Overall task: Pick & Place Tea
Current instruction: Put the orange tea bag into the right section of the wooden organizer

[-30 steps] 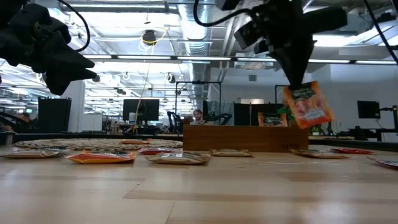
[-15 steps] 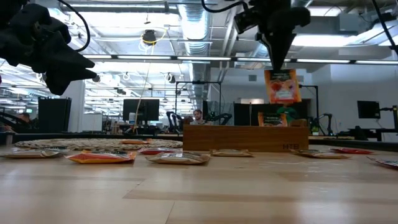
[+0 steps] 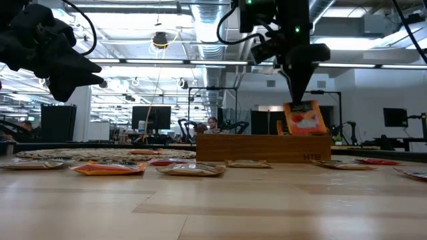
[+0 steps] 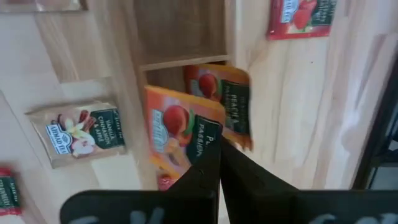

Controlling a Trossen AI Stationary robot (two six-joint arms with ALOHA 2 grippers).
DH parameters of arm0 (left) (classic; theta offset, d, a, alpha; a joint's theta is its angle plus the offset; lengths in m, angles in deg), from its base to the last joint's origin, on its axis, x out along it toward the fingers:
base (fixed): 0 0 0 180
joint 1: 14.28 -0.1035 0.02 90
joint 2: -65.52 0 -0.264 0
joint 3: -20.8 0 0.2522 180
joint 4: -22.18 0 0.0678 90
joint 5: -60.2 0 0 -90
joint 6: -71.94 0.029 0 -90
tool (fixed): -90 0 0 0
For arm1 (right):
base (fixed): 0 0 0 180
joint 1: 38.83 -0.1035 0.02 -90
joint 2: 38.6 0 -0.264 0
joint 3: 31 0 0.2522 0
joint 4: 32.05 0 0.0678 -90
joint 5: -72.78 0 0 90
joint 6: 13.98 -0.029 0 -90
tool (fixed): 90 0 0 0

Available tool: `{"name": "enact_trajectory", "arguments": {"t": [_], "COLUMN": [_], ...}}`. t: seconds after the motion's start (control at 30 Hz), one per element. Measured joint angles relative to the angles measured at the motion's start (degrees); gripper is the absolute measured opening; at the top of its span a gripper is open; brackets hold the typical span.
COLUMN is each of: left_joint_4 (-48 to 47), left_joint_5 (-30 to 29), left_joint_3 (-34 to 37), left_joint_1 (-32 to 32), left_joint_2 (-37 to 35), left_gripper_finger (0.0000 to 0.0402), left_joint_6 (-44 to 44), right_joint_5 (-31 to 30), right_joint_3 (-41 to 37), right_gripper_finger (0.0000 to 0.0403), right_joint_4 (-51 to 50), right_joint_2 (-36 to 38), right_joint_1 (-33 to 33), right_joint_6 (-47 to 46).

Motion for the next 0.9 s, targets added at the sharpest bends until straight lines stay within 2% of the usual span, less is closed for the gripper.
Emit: {"name": "enact_trajectory", "arguments": {"t": [0.63,0.9], "left_joint_4": [0.01,0.0], "left_joint_5": [0.0,0.0], "left_joint_3": [0.0,0.0], "left_joint_1": [0.0,0.0], "left_joint_2": [0.0,0.0], "left_gripper_finger": [0.0133,0.0133], "left_joint_6": [0.04,0.07], "right_joint_5": [-1.02,-1.38], "right_joint_3": [-1.09,-1.09], "right_gripper_finger": [0.0,0.0], "right_joint_4": [2.18,2.36], "right_joint_2": [0.02,0.02], "right_joint_1": [0.49,2.74], "right_joint_6": [1.05,2.14]}}
